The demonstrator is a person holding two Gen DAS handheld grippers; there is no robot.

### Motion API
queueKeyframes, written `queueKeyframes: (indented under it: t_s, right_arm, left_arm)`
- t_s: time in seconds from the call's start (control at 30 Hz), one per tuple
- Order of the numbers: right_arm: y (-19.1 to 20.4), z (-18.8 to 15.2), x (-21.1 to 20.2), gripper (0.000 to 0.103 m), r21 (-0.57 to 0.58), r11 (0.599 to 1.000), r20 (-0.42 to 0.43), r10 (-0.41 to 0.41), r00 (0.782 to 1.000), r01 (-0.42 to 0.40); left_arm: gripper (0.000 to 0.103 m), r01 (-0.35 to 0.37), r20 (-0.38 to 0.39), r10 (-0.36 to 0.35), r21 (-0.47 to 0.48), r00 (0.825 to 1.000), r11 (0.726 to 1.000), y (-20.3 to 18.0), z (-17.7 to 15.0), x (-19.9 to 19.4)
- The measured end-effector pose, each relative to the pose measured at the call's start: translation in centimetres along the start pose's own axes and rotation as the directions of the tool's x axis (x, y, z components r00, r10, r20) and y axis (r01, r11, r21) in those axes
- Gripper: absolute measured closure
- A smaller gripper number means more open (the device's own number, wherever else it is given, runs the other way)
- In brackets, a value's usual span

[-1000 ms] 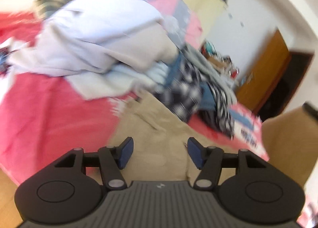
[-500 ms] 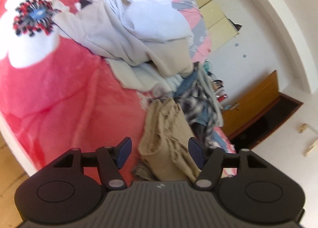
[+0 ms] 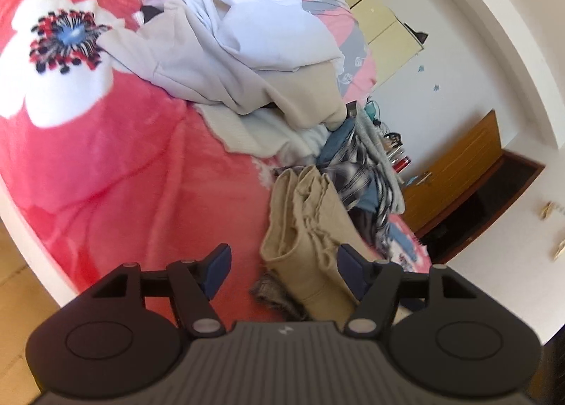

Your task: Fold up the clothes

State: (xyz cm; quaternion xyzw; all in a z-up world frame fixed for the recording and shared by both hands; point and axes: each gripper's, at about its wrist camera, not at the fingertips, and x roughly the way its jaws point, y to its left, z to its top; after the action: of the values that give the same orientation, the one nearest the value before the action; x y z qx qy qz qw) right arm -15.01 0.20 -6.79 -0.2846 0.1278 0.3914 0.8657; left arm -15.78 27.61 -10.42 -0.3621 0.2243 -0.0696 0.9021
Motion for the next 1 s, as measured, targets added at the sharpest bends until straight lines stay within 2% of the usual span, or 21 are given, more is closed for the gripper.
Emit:
queueKeyframes:
  t_s: [0.07,0.17,0.23,0.37,0.4,0.43,0.47,0.6,0.67,0.8,0.87,1.0]
  right_arm:
    - [-1.2,0.8,-1.2,0.070,0.088,0.995,0.041,0.049,0.998,-0.053]
    - [-2.2,1.6,-0.4,0.071,0.107,0.994,0.048,0.005,0.999,-0.010]
    - [-2.5,1.8,1.0,0.072,0.091,0.996,0.017,-0.012,1.000,0.010]
    - [-2.3,1.3,3.8,0.074,0.087,0.996,-0.050,0.038,0.998,-0.033]
    - [-2.3,1.0,4.3,0.076,0.094,0.995,-0.065,0.041,0.997,-0.035]
    - [-2.3,0.8,4.8,0.084,0.105,0.994,-0.080,0.043,0.996,-0.034]
    - [-2.4,0.6,5.0,0.088,0.131,0.991,-0.083,0.048,0.995,-0.037]
    - [-4.0,0.7,4.5,0.102,0.271,0.962,-0.045,0.049,0.998,-0.035]
    - [-4.7,1.0,3.7,0.102,0.318,0.948,-0.010,0.039,0.999,-0.033]
    - [-4.4,2.1,2.0,0.102,0.292,0.956,0.059,0.007,0.998,-0.024]
    - [-3.8,2.0,2.0,0.102,0.265,0.964,0.060,0.014,0.998,-0.030]
    - [-2.3,0.1,3.8,0.102,0.280,0.957,-0.001,0.074,0.997,-0.070]
  left_arm:
    - [0.036,0.002,0.003,-0.002,0.005,1.000,1.000,0.0,-0.1,-0.1]
    - [0.036,0.015,0.001,-0.015,0.005,1.000,1.000,-0.3,-0.1,0.1]
    - [0.036,0.029,0.001,-0.029,0.019,1.000,0.999,-0.7,0.0,0.1]
    - [0.032,0.039,0.000,-0.039,0.065,0.999,0.997,-1.4,-0.3,0.4]
    - [0.032,0.024,-0.006,-0.024,0.065,1.000,0.998,-1.4,-0.4,0.8]
    - [0.033,0.009,-0.013,-0.009,0.065,1.000,0.998,-1.3,-0.6,1.2]
    - [0.034,-0.005,-0.019,0.007,0.066,1.000,0.998,-1.2,-0.7,1.5]
    - [0.034,-0.050,-0.040,0.052,0.057,0.998,0.997,-0.9,-1.2,2.9]
    - [0.034,-0.038,-0.037,0.039,0.033,0.999,0.999,-0.5,-1.1,3.0]
    - [0.034,-0.030,-0.034,0.031,0.022,0.999,0.999,-0.3,-1.1,3.0]
    - [0.034,-0.022,-0.037,0.022,0.004,0.999,1.000,-0.1,-1.1,3.1]
    - [0.035,-0.019,-0.044,0.019,-0.014,0.999,1.000,0.0,-1.0,3.1]
